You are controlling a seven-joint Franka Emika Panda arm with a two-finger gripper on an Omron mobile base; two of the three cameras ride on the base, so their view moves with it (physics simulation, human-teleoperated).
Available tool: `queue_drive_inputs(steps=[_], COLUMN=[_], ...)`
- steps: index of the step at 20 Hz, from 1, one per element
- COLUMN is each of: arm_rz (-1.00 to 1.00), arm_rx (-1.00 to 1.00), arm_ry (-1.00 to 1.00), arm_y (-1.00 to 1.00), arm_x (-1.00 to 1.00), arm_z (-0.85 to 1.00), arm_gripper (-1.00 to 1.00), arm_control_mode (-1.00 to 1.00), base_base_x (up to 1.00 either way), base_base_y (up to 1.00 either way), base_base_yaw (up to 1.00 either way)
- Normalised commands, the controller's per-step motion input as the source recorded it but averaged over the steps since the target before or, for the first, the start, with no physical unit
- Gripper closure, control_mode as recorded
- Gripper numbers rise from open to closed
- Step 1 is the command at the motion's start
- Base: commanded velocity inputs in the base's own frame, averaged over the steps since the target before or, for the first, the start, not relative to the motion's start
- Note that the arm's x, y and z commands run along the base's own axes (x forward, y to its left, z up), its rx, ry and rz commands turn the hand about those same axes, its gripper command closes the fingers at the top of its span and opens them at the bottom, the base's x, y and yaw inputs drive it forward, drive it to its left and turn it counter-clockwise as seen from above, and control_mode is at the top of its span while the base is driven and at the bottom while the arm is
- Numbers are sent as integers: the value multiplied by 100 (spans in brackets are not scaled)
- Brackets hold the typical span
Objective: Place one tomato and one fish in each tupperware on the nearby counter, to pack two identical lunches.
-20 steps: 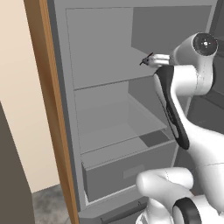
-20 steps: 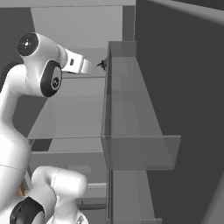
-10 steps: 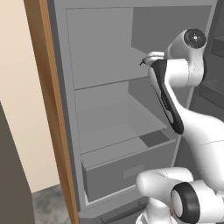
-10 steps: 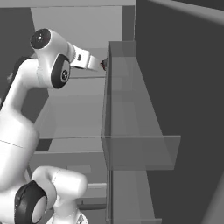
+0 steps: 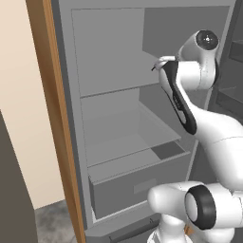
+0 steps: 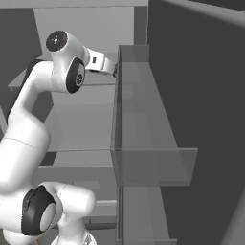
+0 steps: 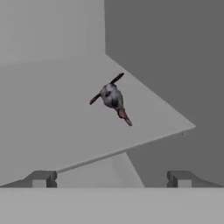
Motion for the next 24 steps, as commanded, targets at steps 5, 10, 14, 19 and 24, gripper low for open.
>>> queue_drive_inputs(steps=[5,10,14,19,24], arm_rz=[7,2,0,0,0], arm_rx=[-10,-6,0,-1,0], arm_ry=[3,2,6,11,9], arm_y=[-3,-13,-1,0,-7], arm_x=[34,25,28,32,27], arm_z=[-2,-3,-8,-29,-5], arm_gripper=[-100,-100,-100,-100,-100], arm_control_mode=[-100,-100,-100,-100,-100], base_base_x=[0,0,0,0,0], base_base_y=[0,0,0,0,0], base_base_yaw=[0,0,0,0,0])
